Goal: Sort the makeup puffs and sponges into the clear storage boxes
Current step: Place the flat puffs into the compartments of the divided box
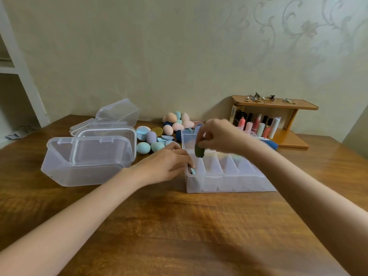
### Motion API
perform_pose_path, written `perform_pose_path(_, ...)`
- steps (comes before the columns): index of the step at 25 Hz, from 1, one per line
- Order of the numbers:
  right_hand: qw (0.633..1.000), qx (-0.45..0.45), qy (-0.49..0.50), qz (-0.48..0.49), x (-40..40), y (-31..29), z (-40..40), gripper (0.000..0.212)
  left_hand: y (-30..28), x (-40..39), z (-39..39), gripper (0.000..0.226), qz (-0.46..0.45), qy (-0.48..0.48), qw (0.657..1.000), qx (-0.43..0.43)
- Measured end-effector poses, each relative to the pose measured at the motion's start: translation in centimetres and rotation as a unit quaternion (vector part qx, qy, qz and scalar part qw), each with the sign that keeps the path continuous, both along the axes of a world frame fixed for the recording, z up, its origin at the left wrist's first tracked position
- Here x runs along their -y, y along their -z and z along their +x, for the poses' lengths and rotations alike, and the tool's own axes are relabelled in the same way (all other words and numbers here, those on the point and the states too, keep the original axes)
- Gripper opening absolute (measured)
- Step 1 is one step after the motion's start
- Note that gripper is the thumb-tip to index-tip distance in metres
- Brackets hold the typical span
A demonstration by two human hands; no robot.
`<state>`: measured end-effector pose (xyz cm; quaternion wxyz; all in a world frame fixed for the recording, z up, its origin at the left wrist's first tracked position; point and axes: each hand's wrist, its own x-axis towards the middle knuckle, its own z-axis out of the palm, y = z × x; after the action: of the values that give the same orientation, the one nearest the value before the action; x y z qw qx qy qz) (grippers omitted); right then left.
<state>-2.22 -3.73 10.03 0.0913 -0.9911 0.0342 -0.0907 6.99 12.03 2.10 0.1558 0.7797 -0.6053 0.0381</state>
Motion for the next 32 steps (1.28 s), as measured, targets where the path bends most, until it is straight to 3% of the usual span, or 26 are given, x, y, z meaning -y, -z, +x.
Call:
perform_pose_path(5,1.0,0.006,0.008,0.022,-1.1,2.9,-2.3,0.028,-1.2,0.9,-0.7,0.031,0.07,-0.042,0.997,0.001)
perform_pose_path(11,1.0,-0.001,0.004,0.003,-1.7,4.2,-1.7,0.025,-3.5,2.4,-1.1,0.023,0.127,-0.086,0.985,-0.082)
perform_pose_path(17,0.998,0.017,0.04,0.046,-1.6,5.4,-1.9,0.028,-3.9,5.2,-2.5,0.027,0.213,-0.166,0.961,-0.058)
perform_pose_path(22,0.998,0.033,0.028,0.036,-1.8,5.5,-1.9,0.024,-3.7,5.2,-2.2,0.023,0.158,-0.174,0.97,-0.068)
perform_pose_path(28,0.999,0.034,0.029,0.006,-1.7,5.7,-2.0,0.024,-3.6,4.3,-1.7,0.013,0.113,-0.093,0.987,-0.072)
perform_pose_path(32,0.997,0.022,0.024,0.068,-0.7,5.5,-2.3,0.022,-4.1,3.6,-1.0,0.019,0.097,-0.051,0.989,-0.095)
